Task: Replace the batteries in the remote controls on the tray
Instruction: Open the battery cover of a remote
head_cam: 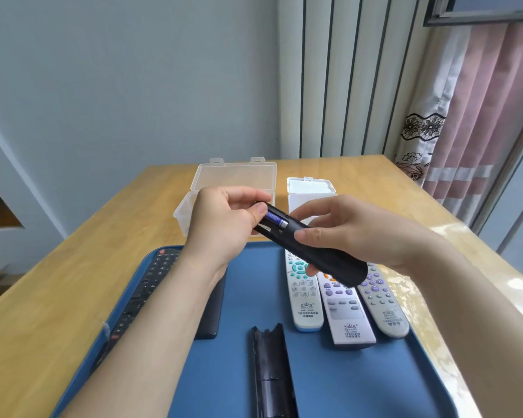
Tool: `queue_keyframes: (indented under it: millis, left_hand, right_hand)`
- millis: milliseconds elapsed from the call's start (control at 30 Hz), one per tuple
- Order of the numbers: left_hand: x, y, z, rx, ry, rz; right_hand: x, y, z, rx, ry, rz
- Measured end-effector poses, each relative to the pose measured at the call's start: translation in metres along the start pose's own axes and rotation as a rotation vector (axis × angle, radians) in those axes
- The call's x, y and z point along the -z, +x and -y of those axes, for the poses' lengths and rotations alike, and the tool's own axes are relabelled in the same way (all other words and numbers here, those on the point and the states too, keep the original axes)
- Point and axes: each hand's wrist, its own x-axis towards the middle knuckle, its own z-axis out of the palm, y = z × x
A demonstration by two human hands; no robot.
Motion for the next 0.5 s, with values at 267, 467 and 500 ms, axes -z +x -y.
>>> queue_keyframes:
  millis: [267,467,500]
  left_hand:
    - [-0.012,-0.004,0.007,-0.360,0.467,0.057]
    - [-0.017,-0.006,0.012,-0.609,0.727,-0.027]
    - [-0.016,-0.006,0.011,-0.618,0.742,-0.026]
  right_hand:
    - [-0.005,0.005,-0.008,-0.001,0.057,-0.008]
    - [-0.001,0.006,-0.008,0.072,-0.054,-0.028]
    - [-0.001,0.005,-0.008,0.079,-0.094,-0.031]
